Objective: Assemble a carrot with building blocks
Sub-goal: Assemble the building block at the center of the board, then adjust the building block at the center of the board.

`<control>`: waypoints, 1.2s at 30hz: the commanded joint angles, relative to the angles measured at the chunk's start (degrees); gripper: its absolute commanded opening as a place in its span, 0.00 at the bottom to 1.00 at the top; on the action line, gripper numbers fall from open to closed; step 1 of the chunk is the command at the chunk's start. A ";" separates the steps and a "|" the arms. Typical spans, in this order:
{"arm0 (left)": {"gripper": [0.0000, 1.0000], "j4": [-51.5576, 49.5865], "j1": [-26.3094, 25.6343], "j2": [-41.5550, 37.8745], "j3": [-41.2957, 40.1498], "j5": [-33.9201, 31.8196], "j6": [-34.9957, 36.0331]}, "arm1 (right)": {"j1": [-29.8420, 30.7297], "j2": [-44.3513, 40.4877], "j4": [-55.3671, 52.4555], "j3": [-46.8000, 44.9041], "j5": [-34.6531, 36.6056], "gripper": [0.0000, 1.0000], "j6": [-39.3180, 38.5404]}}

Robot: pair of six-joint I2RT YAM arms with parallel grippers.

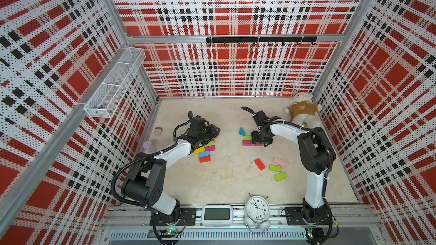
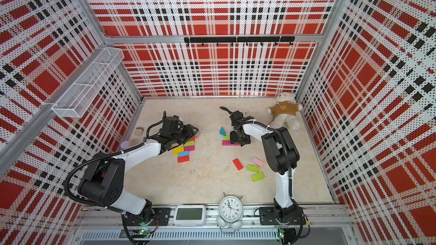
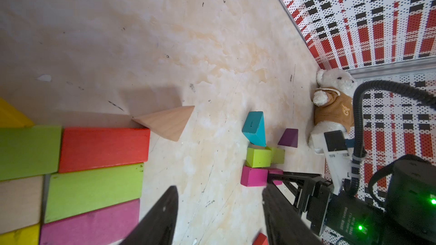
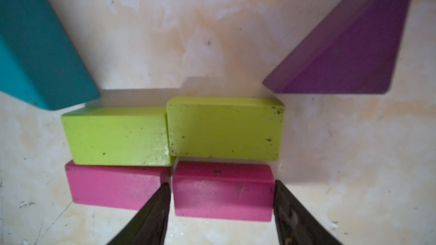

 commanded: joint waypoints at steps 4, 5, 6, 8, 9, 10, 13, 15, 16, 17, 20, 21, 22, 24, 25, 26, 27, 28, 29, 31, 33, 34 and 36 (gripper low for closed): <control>0.47 0.10 -1.85 0.14 0.42 0.90 0.62 | 0.42 -3.97 -1.33 1.40 0.81 0.70 0.45; 0.44 0.10 -2.55 0.71 0.76 1.07 0.53 | 0.42 -5.02 -1.35 1.00 0.75 0.70 0.43; 0.41 0.10 -3.42 1.40 1.24 1.22 0.53 | 0.42 -6.08 -1.36 0.49 0.86 0.70 0.34; 0.35 0.10 -5.30 3.07 2.15 1.39 0.23 | 0.42 -8.49 -1.31 -0.82 0.97 0.69 0.42; 0.32 0.10 -6.29 3.85 2.58 1.40 0.10 | 0.42 -9.65 -1.20 -1.63 0.78 0.68 0.42; 0.30 0.10 -7.43 4.72 3.12 1.47 -0.07 | 0.40 -10.68 -1.05 -2.42 0.73 0.66 0.42; 0.25 0.10 -10.98 7.77 4.85 1.51 -0.58 | 0.42 -13.50 0.33 -5.63 0.67 0.61 -0.17; 0.22 0.32 -13.06 10.15 5.90 1.51 -1.25 | 0.35 -14.57 1.46 -7.99 0.82 0.57 -0.47; 0.21 0.49 -13.97 11.30 6.42 1.45 -1.64 | 0.31 -14.80 2.19 -8.91 0.67 0.55 -0.71; 0.21 0.68 -14.92 12.53 7.12 1.28 -1.88 | 0.16 -15.01 3.01 -9.90 0.34 0.54 -0.82; 0.20 0.69 -17.10 15.63 9.15 0.61 -2.67 | -0.67 -15.24 5.67 -12.27 -1.20 0.48 -1.02; 0.19 0.72 -17.58 16.38 9.74 0.34 -2.80 | -1.10 -15.24 6.21 -12.81 -1.77 0.47 -1.07; 0.19 0.72 -18.01 17.04 10.17 -0.04 -2.99 | -1.54 -15.16 6.76 -13.28 -2.26 0.45 -1.20; 0.19 0.72 -18.69 18.24 10.87 -0.81 -3.48 | -2.63 -15.16 7.71 -14.11 -3.52 0.43 -1.43; 0.18 0.72 -18.82 18.72 11.13 -1.08 -3.66 | -3.06 -15.23 8.02 -14.40 -4.12 0.42 -1.64; 0.18 0.72 -19.01 19.21 11.40 -1.48 -3.77 | -3.51 -15.37 8.54 -14.87 -4.70 0.41 -1.77; 0.17 0.72 -19.04 19.62 11.58 -1.81 -3.93 | -3.82 -15.51 8.83 -15.05 -5.04 0.40 -1.93; 0.17 0.74 -19.16 20.09 11.83 -2.01 -3.95 | -4.07 -15.50 9.10 -15.30 -5.31 0.40 -2.07; 0.17 0.72 -19.22 20.50 12.02 -2.34 -4.03 | -4.20 -15.50 9.25 -15.45 -5.58 0.39 -2.22; 0.16 0.81 -19.33 21.14 12.37 -2.77 -4.21 | -4.42 -15.25 9.36 -15.50 -6.02 0.39 -2.48; 0.16 0.89 -19.43 21.68 12.64 -3.47 -4.21 | -4.58 -15.15 9.59 -15.68 -6.24 0.39 -2.68; 0.16 0.98 -19.48 21.92 12.77 -3.79 -4.17 | -4.68 -15.07 9.62 -15.84 -6.29 0.39 -2.74; 0.16 1.23 -19.42 22.31 12.90 -4.44 -4.12 | -4.85 -14.97 9.89 -16.07 -6.74 0.39 -2.65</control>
